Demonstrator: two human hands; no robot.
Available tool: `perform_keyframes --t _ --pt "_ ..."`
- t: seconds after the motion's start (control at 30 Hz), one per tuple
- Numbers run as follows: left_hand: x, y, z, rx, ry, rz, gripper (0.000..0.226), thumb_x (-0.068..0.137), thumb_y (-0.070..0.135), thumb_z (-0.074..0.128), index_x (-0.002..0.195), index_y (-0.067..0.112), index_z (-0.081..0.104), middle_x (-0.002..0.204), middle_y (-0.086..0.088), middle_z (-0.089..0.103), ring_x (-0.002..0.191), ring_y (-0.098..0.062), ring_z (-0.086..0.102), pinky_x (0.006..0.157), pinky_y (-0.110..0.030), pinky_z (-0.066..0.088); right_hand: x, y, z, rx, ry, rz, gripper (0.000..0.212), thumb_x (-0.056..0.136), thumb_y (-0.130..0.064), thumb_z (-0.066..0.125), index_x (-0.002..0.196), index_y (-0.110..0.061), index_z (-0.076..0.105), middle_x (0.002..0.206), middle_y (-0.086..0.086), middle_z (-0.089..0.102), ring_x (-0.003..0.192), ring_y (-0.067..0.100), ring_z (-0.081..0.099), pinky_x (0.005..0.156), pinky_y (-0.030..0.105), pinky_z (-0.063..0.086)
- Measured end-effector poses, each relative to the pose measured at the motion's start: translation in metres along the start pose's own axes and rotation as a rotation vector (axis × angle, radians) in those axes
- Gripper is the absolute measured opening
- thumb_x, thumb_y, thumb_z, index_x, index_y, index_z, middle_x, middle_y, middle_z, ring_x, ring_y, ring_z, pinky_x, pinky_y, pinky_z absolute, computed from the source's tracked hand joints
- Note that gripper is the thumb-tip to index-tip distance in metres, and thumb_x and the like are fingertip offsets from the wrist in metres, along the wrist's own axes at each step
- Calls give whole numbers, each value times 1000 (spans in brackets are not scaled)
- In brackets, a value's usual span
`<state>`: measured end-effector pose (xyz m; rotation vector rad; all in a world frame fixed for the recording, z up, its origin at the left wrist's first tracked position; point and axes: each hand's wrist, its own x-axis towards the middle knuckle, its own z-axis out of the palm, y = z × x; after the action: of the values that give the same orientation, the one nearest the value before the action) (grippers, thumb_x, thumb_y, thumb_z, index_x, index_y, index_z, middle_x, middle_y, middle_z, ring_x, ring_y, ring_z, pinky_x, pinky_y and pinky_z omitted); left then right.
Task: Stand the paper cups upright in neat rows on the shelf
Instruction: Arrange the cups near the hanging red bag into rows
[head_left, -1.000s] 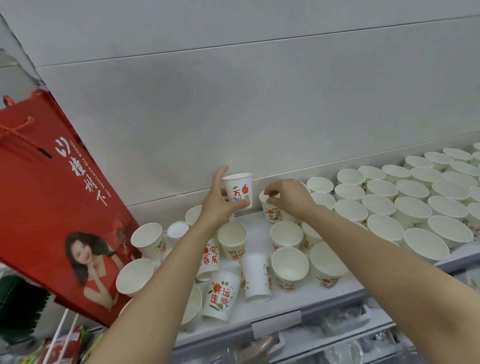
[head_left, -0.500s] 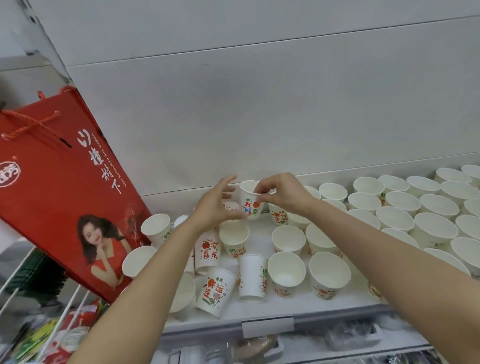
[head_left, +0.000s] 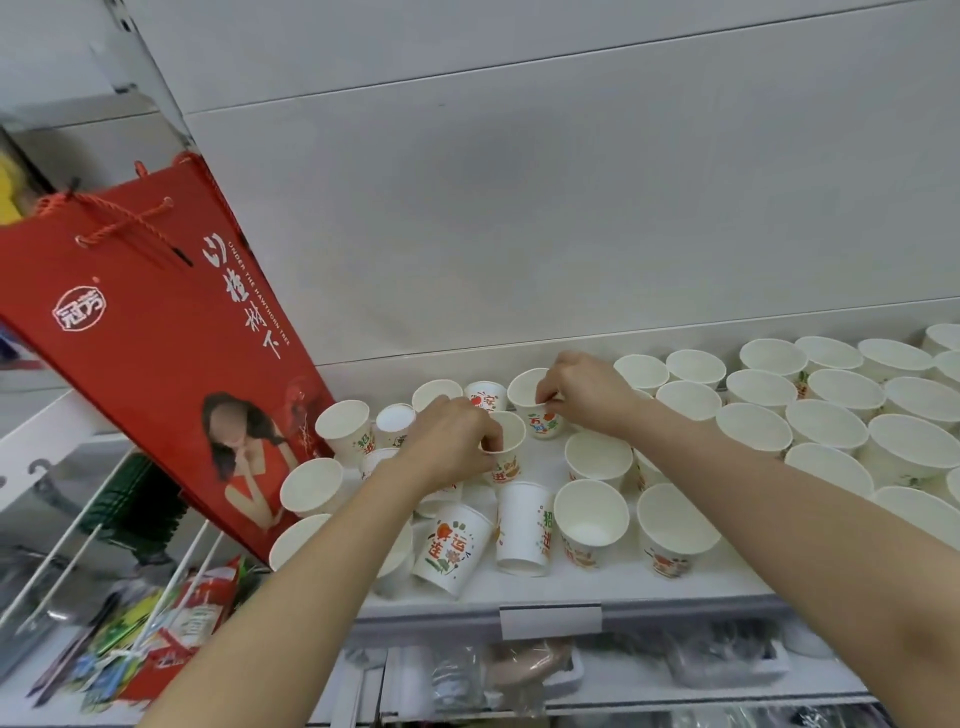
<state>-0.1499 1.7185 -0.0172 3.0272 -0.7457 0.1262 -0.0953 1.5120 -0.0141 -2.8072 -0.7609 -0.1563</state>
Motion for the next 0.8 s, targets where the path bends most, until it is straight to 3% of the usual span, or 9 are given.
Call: perform_keyframes --t 0.13,0.23,0.33,0.4,0.47,0.6,0.8 --pt "9 17 7 10 78 71 10 85 30 64 90 27 72 90 6 70 94 -19 54 72 -28 26 -3 5 0 12 7 26 18 81 -17 67 98 -23 73 98 5 61 104 19 55 78 32 46" --pt "18 21 10 -2 27 115 14 85 31 66 97 27 72 94 4 68 97 -20 54 74 -30 34 -6 8 -3 31 -1 40 24 83 -16 66 105 -24 71 105 2 62 104 16 56 80 30 42" --pt "17 5 4 -214 -41 110 30 79 23 72 108 30 70 111 10 66 104 -13 53 87 -29 43 -11 12 -7 53 41 26 24 86 -16 63 107 -24 70 106 -2 67 107 16 54 82 32 44" --pt "20 -17 -7 -351 13 -19 35 80 14 68 111 31 69 115 12 65 110 -11 55 90 -25 42 -16 10 -9 87 111 27 22 88 -17 61 106 -23 70 105 -6 69 106 17 54 83 34 44" --pt "34 -37 -15 -277 53 -158 34 83 21 69 116 30 66 119 9 64 116 -16 54 94 -29 42 -20 4 -9 140 147 28 18 88 -18 62 103 -23 71 102 -8 69 102 16 54 82 35 45" --pt "68 -42 -4 19 -143 -208 55 78 40 74 128 28 55 130 2 59 122 -23 50 101 -38 34 -27 -9 -7 197 113 14 13 86 -24 65 98 -25 72 95 -8 68 95 14 55 80 36 45" --pt "84 -41 11 -13 -136 -186 53 73 43 79 120 28 60 121 2 60 116 -22 53 98 -37 34 -39 -13 -2 274 141 98 12 83 -22 70 94 -25 74 91 -9 70 79 6 54 76 34 48"
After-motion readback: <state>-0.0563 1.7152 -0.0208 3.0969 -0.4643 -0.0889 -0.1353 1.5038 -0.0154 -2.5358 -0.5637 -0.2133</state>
